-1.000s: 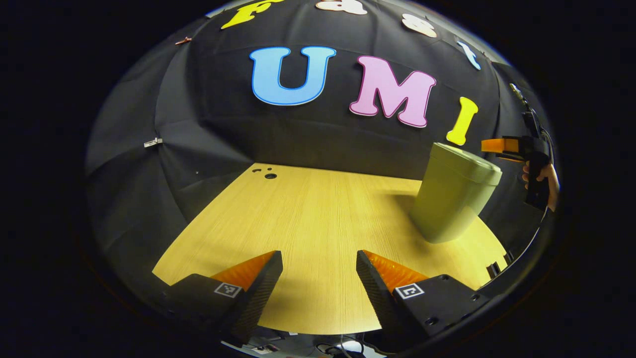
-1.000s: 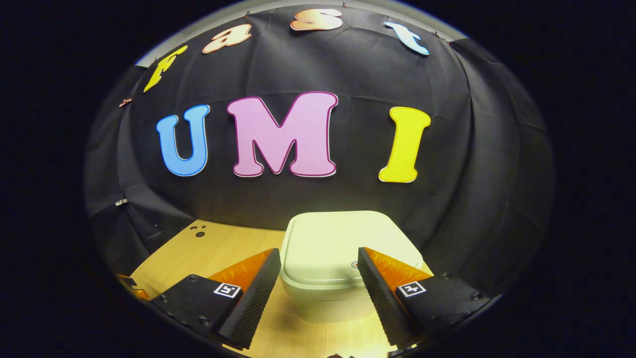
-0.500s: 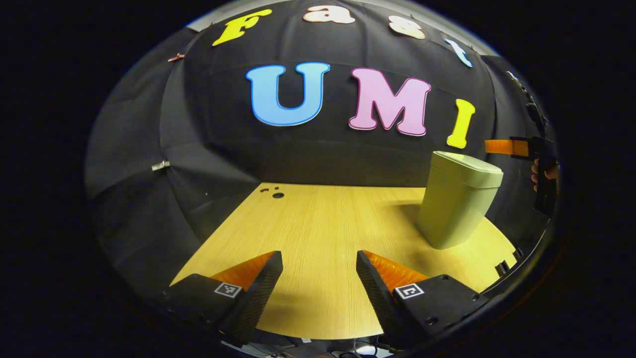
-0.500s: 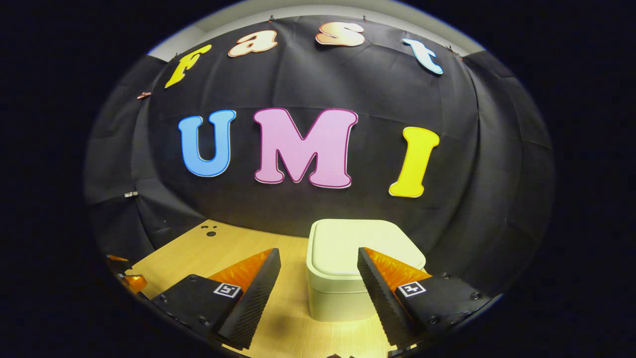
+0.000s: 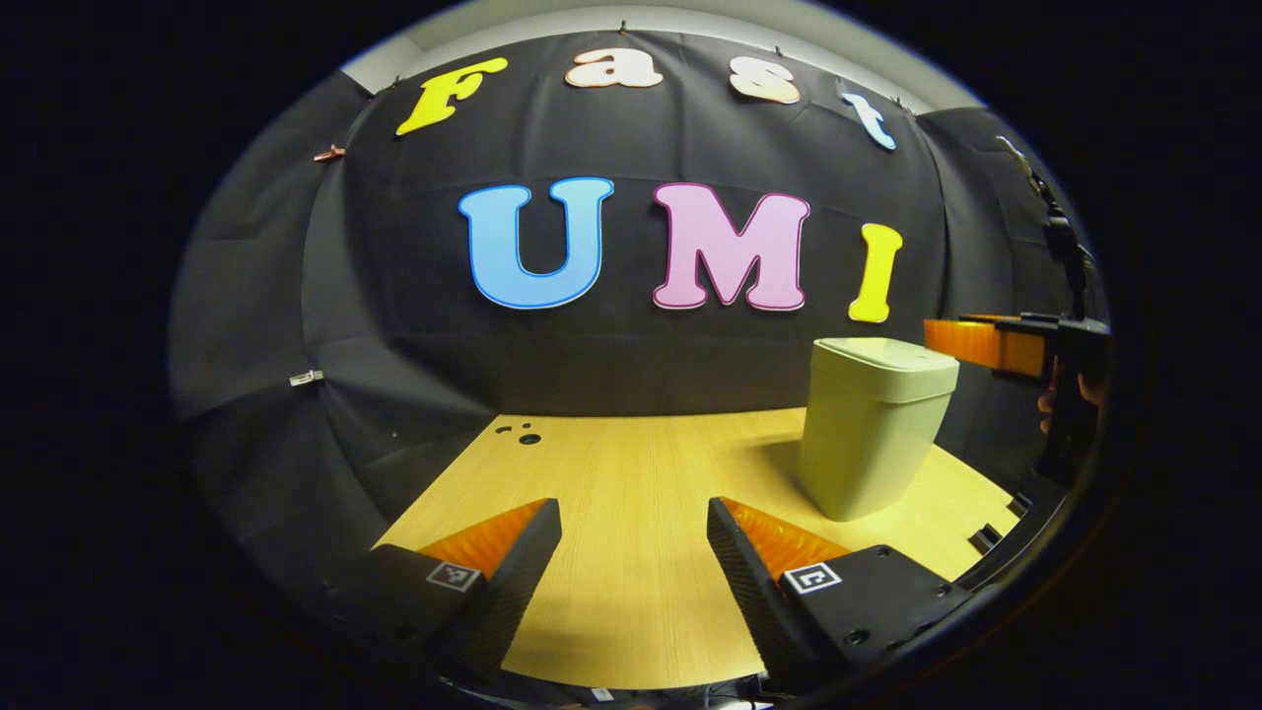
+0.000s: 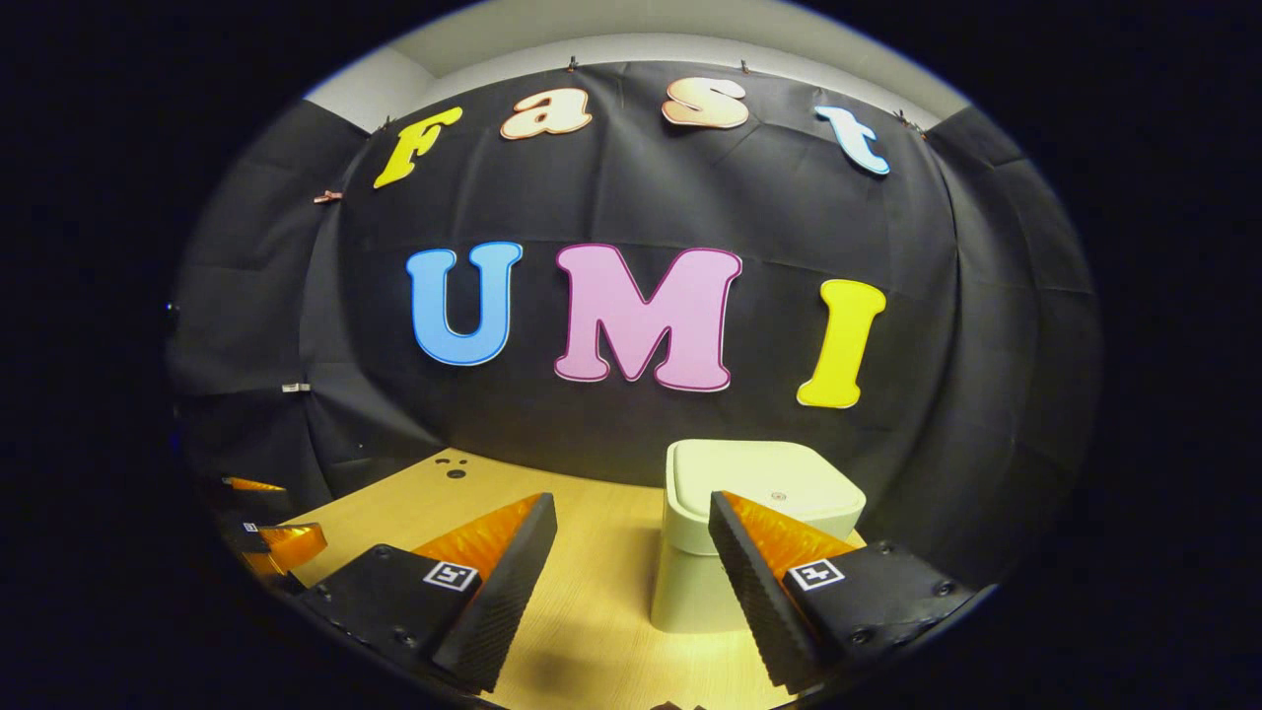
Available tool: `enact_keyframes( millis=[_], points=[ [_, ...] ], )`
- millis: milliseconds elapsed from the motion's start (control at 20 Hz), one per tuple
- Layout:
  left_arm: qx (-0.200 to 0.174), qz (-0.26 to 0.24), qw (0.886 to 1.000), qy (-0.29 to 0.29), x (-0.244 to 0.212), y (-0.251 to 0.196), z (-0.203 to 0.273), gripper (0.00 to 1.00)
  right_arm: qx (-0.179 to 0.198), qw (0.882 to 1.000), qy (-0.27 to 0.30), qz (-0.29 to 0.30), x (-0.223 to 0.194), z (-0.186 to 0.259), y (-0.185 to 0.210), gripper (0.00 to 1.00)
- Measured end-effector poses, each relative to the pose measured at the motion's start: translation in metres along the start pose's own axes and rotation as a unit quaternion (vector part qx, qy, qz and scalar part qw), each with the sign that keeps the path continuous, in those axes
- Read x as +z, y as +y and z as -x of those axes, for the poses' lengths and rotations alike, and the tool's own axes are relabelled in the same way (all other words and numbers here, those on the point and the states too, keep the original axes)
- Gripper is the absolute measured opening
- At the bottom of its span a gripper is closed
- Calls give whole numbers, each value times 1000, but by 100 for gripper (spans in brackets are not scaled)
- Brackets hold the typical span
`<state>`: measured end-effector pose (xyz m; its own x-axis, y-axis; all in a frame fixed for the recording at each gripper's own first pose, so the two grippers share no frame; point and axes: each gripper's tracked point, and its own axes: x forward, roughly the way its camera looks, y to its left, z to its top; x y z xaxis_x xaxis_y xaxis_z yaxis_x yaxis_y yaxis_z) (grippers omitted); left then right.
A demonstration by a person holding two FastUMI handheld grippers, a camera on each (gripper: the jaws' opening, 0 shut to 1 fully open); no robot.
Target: Press the lid of the desktop garbage bin to open it, pick up the crumpled paper on the desktop and throw it into the bin, then pick up the pop can on the desktop and drop it into the bin, and finally close the garbage bin lid.
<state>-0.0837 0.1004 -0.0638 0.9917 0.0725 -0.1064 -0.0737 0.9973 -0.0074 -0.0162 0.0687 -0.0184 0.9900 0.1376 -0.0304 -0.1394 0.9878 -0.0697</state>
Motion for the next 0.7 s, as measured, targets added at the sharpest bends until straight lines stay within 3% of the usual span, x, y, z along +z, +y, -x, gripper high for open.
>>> enact_keyframes(
  millis=[350, 700],
  points=[
    [-5, 8, 1000, -24, 14, -17, 5, 96, 13, 996, 78, -45, -56, 9, 21, 98],
    [-10, 15, 1000, -16, 12, -31, 1, 96, 18, 996, 81, -37, -72, 12, 28, 98]
  ],
)
